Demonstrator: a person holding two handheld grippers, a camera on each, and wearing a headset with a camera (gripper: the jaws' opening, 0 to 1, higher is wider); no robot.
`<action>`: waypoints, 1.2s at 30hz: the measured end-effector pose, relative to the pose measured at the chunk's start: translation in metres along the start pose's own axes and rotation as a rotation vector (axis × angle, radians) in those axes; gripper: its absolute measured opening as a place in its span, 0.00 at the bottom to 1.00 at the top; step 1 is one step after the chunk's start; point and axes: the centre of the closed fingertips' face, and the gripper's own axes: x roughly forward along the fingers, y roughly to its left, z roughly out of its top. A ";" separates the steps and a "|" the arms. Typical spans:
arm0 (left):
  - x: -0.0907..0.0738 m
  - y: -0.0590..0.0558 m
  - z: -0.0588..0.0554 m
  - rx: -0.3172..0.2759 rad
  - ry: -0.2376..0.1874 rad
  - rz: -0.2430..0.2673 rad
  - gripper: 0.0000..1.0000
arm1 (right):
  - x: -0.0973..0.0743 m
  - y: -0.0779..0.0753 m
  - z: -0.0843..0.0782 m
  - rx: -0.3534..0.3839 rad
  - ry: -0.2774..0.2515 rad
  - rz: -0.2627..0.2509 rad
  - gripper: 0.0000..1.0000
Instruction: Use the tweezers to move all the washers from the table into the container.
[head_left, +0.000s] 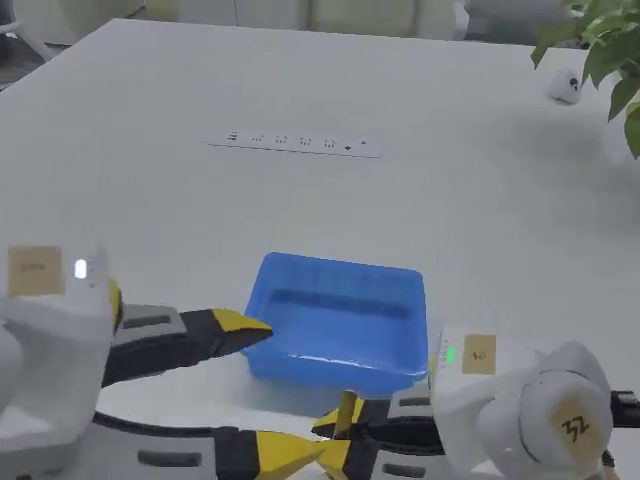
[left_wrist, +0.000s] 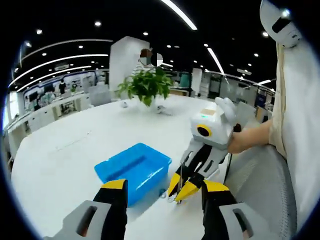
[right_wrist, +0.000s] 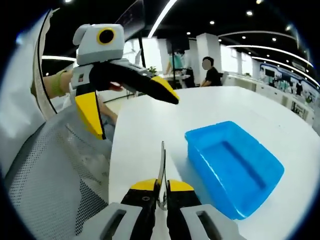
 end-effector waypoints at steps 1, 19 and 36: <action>-0.006 0.004 -0.003 -0.015 -0.003 0.030 0.65 | -0.001 -0.001 0.003 0.042 -0.025 -0.003 0.03; -0.053 0.055 -0.017 -0.111 -0.149 0.371 0.91 | -0.056 -0.047 0.035 0.142 -0.093 -0.130 0.03; -0.056 0.052 -0.018 -0.103 -0.153 0.373 0.90 | -0.059 -0.080 0.060 0.142 -0.130 -0.213 0.03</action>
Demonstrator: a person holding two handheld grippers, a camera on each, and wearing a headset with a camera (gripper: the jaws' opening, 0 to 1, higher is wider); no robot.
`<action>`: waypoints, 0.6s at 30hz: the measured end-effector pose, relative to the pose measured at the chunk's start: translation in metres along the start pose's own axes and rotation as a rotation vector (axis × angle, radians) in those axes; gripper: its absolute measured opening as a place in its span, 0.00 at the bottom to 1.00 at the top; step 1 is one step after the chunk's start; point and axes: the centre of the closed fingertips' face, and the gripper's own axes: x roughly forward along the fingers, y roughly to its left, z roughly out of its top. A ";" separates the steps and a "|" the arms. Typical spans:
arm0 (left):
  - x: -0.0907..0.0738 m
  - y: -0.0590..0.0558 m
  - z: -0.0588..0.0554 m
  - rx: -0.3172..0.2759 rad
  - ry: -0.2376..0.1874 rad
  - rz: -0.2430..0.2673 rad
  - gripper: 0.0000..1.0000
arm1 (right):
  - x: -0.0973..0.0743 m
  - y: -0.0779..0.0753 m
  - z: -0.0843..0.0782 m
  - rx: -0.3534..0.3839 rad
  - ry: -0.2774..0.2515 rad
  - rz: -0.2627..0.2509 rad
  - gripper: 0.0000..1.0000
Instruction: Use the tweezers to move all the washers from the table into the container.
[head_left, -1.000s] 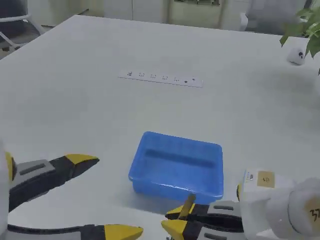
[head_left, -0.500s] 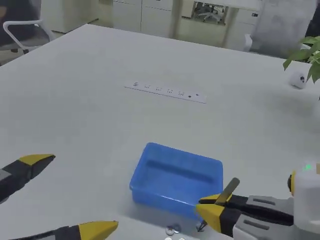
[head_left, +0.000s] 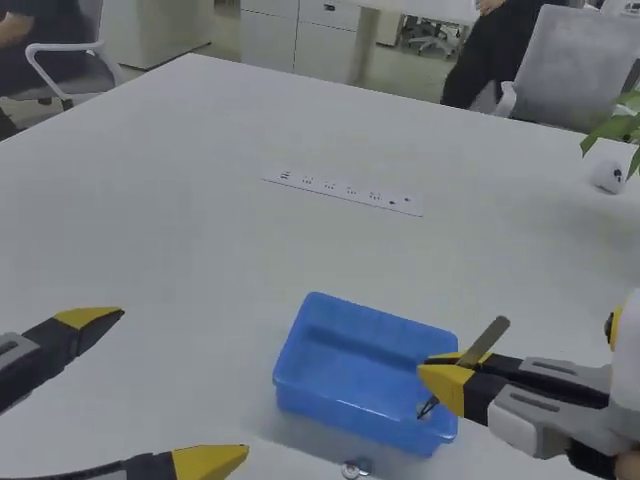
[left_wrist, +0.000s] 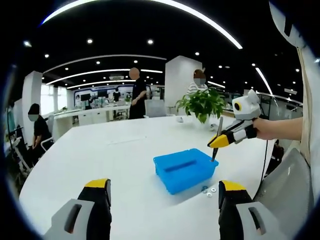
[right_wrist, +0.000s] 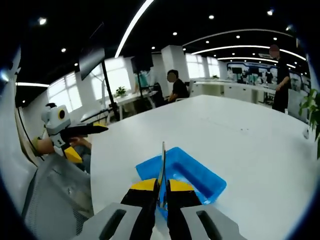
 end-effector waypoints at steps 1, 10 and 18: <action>0.000 -0.001 -0.001 0.004 0.004 -0.002 0.90 | 0.002 -0.002 0.001 -0.002 -0.003 -0.001 0.03; -0.001 -0.003 -0.005 0.023 0.031 0.003 0.88 | 0.017 -0.019 0.002 0.012 -0.005 -0.013 0.03; -0.001 -0.001 -0.007 0.029 0.036 0.009 0.87 | 0.025 -0.035 -0.008 0.045 0.013 -0.022 0.03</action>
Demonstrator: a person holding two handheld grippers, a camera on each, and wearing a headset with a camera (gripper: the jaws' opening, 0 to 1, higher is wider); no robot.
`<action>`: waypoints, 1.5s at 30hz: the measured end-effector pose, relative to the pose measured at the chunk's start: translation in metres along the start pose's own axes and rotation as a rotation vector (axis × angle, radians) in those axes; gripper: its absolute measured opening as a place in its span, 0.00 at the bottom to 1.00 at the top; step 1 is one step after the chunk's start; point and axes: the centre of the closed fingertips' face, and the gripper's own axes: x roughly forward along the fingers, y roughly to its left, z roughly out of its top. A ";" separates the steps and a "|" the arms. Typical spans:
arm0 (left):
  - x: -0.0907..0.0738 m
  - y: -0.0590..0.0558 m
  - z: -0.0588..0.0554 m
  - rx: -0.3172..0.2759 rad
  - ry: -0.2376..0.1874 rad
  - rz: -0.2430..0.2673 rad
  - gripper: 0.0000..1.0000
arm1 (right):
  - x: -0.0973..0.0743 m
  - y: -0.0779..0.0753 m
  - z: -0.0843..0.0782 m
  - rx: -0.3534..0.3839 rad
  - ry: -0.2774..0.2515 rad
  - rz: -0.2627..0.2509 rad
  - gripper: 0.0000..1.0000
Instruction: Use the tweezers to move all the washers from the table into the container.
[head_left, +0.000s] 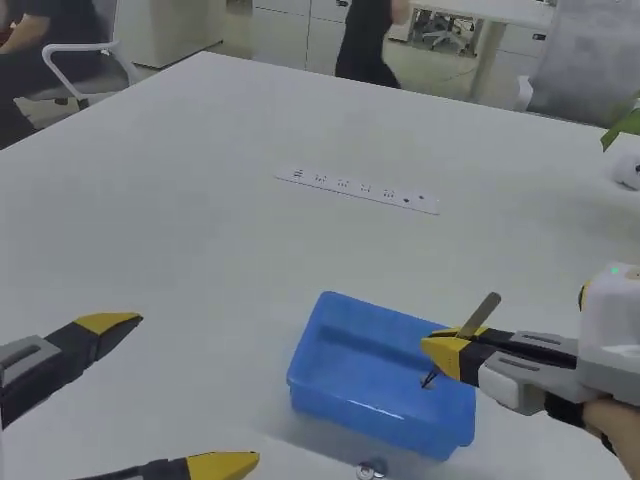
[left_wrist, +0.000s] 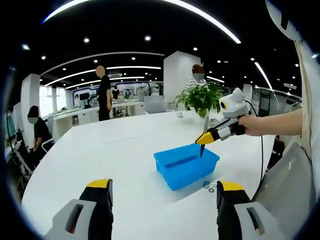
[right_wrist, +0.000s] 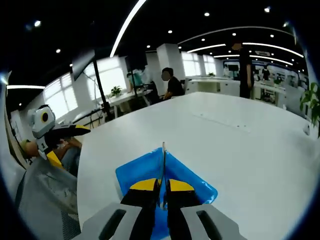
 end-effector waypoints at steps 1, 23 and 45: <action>0.000 0.000 0.000 -0.001 0.000 0.000 0.86 | 0.000 -0.003 -0.001 0.014 -0.002 -0.007 0.03; 0.001 0.007 -0.002 0.005 0.003 0.011 0.83 | 0.022 -0.020 -0.030 -0.017 0.089 -0.039 0.03; 0.000 0.009 -0.002 0.000 0.001 0.015 0.82 | 0.009 -0.012 -0.008 -0.021 0.000 -0.056 0.04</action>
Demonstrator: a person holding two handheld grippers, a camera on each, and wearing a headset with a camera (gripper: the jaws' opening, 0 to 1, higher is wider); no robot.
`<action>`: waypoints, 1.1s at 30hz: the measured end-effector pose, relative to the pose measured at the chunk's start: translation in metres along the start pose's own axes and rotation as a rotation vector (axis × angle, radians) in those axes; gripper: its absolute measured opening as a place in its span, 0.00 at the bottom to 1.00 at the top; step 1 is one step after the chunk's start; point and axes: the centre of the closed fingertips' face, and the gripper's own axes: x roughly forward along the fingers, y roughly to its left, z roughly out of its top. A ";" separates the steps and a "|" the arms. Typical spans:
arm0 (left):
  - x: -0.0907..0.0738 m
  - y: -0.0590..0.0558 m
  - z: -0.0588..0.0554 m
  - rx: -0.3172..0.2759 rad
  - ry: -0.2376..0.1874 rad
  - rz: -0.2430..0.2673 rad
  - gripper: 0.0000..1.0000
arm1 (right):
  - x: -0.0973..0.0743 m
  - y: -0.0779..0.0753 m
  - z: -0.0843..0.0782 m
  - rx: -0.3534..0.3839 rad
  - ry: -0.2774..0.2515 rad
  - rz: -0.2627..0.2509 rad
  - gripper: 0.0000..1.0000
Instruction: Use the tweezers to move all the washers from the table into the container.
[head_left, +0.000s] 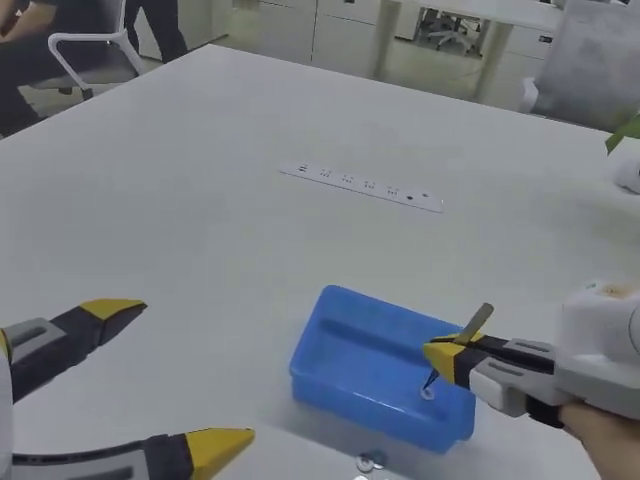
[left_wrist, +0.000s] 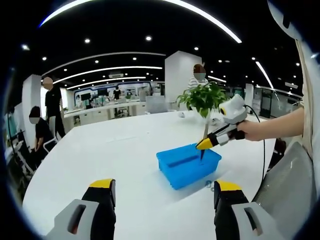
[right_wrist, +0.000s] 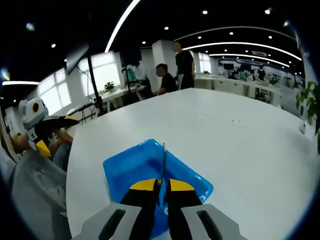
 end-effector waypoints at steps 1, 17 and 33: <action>0.000 0.000 0.000 0.000 -0.001 0.002 0.82 | -0.002 0.003 0.003 -0.001 -0.010 0.007 0.04; 0.001 -0.004 -0.004 0.009 0.022 -0.011 0.81 | -0.025 0.071 0.020 0.033 -0.098 0.166 0.04; 0.003 -0.004 -0.007 -0.005 0.034 -0.020 0.79 | -0.020 0.080 -0.031 0.171 -0.001 0.121 0.04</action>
